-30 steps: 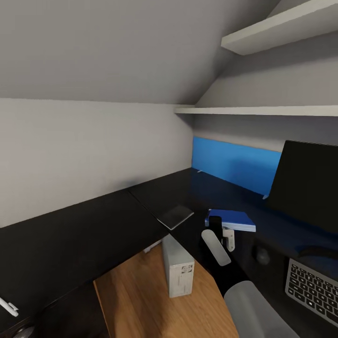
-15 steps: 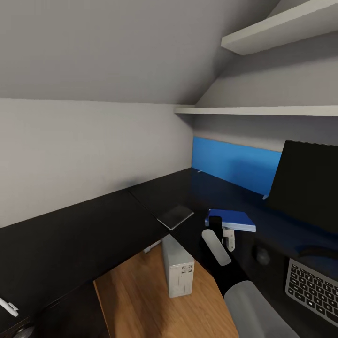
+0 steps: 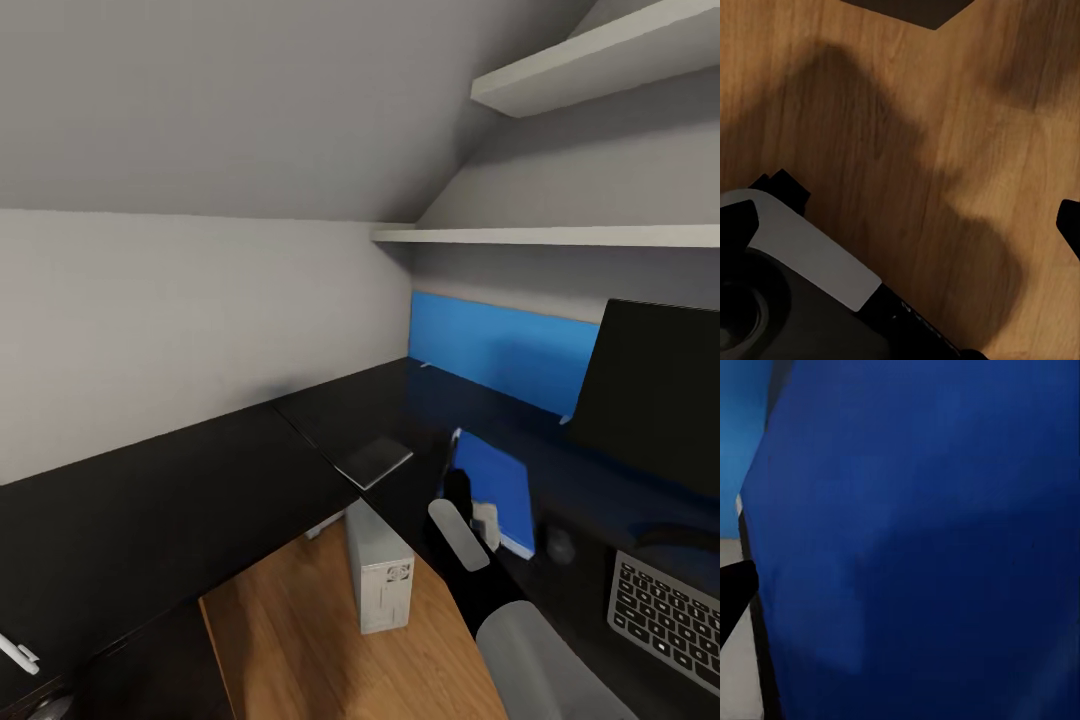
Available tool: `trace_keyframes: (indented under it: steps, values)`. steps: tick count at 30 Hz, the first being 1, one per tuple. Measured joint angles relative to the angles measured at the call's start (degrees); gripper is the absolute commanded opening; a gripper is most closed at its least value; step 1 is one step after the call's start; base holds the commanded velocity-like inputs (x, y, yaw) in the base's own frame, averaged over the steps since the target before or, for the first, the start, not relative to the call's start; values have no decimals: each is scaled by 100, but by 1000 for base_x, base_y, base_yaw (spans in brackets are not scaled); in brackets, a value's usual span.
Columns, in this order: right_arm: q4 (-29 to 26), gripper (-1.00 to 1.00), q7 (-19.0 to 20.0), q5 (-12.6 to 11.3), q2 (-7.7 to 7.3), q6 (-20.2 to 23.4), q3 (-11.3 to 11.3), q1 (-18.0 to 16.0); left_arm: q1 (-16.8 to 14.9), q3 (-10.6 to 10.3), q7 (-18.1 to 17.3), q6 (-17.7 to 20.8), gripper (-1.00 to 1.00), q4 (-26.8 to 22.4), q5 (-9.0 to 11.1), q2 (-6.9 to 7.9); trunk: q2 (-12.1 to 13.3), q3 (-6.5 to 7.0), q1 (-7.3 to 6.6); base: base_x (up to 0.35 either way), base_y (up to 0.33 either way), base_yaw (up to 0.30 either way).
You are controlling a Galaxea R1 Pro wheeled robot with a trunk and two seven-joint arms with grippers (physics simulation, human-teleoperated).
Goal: In the bedroom, organize the workspace by keeping the computer under the desk, ensuring the monitor is on the desk, placing the keyboard on the desk next to the monitor, placing the mouse on the desk next to the keyboard, moving the folder from the swivel chair onto the desk next to the mouse, stacking the notebook on top of the folder with the pen on top of the notebook, and positioning the swivel chair next to the desk.
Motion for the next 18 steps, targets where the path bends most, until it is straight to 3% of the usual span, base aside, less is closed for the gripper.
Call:
trace_keyframes:
  steps: [18]
  values:
    - [-4, 100, 16, 18, 0, 7, 4, -3, 0, -22, 4, -7, 100, 38, -2, 7, 0, 0, 0, -2, 0, 0]
